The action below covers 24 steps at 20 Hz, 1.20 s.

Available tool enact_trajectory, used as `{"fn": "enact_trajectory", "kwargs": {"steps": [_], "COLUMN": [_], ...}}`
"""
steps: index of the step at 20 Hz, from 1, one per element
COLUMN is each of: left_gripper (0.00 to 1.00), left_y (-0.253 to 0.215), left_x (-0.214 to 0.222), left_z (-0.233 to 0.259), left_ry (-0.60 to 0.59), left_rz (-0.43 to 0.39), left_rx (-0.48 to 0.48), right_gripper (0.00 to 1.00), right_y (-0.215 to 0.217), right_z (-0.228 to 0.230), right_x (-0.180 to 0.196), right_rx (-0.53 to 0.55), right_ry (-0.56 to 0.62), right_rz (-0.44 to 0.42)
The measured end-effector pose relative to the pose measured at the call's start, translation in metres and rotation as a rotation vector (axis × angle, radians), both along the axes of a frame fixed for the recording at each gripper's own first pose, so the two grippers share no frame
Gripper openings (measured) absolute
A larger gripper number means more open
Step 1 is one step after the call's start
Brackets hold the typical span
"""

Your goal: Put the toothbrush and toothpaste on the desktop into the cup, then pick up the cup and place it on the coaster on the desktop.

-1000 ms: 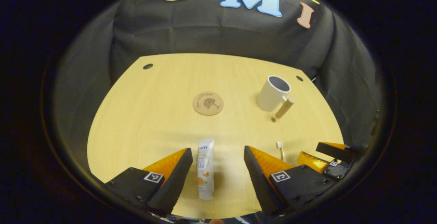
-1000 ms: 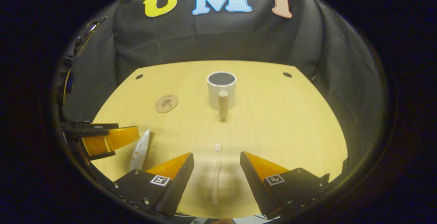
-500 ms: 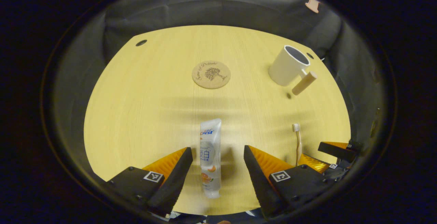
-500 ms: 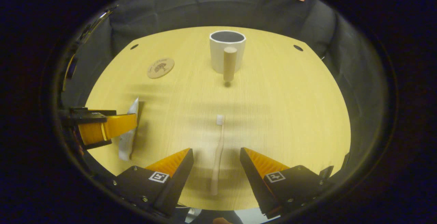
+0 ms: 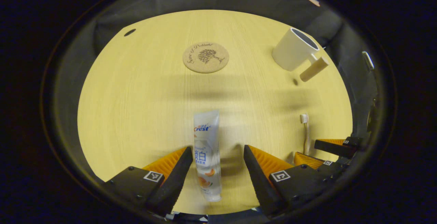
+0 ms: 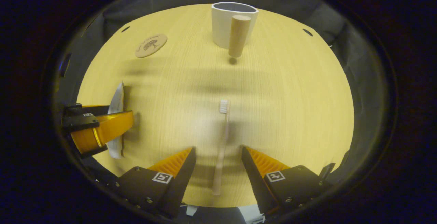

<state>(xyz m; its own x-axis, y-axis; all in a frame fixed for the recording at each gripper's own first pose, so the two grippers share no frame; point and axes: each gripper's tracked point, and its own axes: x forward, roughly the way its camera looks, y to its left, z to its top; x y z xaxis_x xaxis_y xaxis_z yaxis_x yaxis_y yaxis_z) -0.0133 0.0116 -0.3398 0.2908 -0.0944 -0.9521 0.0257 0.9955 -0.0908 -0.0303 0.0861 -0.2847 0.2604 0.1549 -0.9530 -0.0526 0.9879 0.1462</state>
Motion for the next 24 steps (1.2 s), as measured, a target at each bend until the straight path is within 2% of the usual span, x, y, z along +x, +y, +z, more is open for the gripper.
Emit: {"fn": "enact_trajectory", "kwargs": {"steps": [3,6,7,8,9,10,11,12,15,16,17,18,20,21,24], "left_gripper": [0.98,0.80,0.77,0.72,0.69,0.55,0.53,0.50,0.45,0.46,0.46,0.40,0.40,0.29,0.29], "left_y": [-0.001,0.007,0.009,0.012,0.017,0.016,0.015,0.015,0.014,0.016,0.016,0.016,0.019,0.017,0.019], "left_x": [-0.002,-0.003,-0.004,-0.004,-0.004,-0.003,-0.004,-0.005,-0.005,-0.005,-0.003,-0.004,-0.003,0.000,0.001], "left_z": [-0.006,-0.008,-0.009,-0.010,-0.011,-0.010,-0.009,-0.010,-0.009,-0.008,-0.009,-0.008,-0.007,-0.008,-0.004], "left_ry": [0.025,0.028,0.027,0.024,0.023,0.020,0.016,0.021,-0.007,-0.013,-0.021,-0.025,-0.045,-0.047,-0.077], "left_rz": [0.005,-0.017,-0.025,-0.036,-0.040,-0.042,-0.046,-0.051,-0.071,-0.074,-0.065,-0.069,-0.040,-0.038,-0.028], "left_rx": [-0.003,0.043,0.056,0.074,0.098,0.099,0.096,0.102,0.112,0.110,0.107,0.103,0.102,0.093,0.081], "right_gripper": [0.72,0.58,0.55,0.47,0.43,0.43,0.43,0.09,0.10,0.07,0.07,0.04,0.04,0.04,0.04], "right_y": [0.005,0.011,0.012,0.012,0.012,0.012,0.011,0.013,0.010,0.008,0.008,0.009,0.009,0.008,0.004], "right_z": [-0.005,-0.004,-0.005,-0.004,-0.004,-0.005,-0.006,-0.004,-0.007,-0.005,-0.004,-0.005,-0.003,-0.003,0.003], "right_x": [-0.007,-0.009,-0.009,-0.009,-0.010,-0.009,-0.008,-0.009,-0.006,-0.006,-0.007,-0.005,-0.004,-0.004,-0.003], "right_rx": [-0.004,0.006,0.007,0.008,0.008,0.011,0.013,0.027,0.060,0.075,0.092,0.117,0.143,0.150,0.170], "right_ry": [0.040,0.052,0.054,0.055,0.058,0.055,0.054,0.058,0.033,0.033,0.025,0.017,0.009,0.000,-0.039], "right_rz": [0.030,0.054,0.050,0.058,0.065,0.078,0.046,0.048,0.039,0.044,0.032,0.014,0.001,-0.007,-0.017]}}
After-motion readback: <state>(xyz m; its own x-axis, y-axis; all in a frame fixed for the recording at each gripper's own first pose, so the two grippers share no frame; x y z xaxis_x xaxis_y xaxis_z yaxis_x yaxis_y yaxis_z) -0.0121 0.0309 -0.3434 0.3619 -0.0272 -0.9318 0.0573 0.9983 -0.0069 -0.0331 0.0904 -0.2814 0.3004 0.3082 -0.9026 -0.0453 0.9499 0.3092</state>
